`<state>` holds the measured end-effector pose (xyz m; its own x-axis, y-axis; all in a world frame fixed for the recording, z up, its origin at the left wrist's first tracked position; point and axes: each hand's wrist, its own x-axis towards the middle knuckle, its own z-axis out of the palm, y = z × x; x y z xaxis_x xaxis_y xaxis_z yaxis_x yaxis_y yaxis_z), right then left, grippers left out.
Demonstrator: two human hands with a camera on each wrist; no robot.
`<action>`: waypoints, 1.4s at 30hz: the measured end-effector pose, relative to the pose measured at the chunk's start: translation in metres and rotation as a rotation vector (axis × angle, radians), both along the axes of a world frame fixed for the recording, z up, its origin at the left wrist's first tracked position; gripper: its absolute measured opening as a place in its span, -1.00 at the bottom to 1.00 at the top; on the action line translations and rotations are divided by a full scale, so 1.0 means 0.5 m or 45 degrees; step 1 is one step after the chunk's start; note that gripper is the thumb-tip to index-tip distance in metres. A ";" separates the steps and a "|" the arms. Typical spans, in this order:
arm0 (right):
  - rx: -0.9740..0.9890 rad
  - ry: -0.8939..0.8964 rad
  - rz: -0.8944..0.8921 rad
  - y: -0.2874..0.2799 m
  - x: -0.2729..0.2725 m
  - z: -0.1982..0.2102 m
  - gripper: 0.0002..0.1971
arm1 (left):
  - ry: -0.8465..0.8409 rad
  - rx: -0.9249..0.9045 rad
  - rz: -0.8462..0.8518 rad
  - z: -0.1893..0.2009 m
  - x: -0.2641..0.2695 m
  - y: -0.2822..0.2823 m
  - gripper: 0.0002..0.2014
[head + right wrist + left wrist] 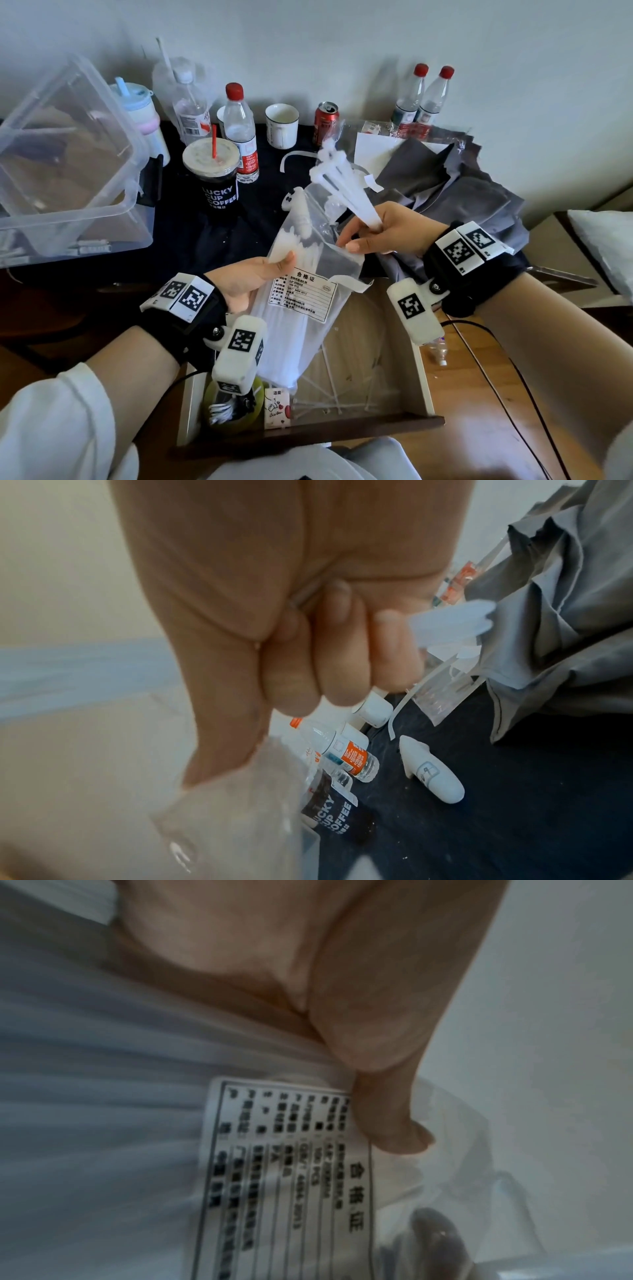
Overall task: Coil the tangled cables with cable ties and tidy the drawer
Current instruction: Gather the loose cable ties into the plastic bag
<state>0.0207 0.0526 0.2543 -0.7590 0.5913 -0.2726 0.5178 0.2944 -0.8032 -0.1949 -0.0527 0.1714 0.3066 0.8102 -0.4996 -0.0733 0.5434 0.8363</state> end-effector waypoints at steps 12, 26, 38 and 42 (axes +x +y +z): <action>-0.082 -0.197 0.130 0.005 -0.011 -0.022 -0.83 | -0.056 -0.016 0.027 0.001 -0.014 0.006 -0.22; 0.044 0.301 -0.166 0.014 0.032 -0.018 -0.91 | 0.072 -0.103 -0.088 -0.033 -0.061 -0.003 -0.16; -0.159 0.041 0.448 -0.022 -0.011 -0.031 -0.70 | -0.140 -0.134 -0.061 -0.030 -0.030 0.000 -0.23; -0.168 0.127 0.325 -0.020 -0.017 -0.034 -0.88 | -0.230 -0.189 -0.066 -0.029 -0.025 -0.004 -0.27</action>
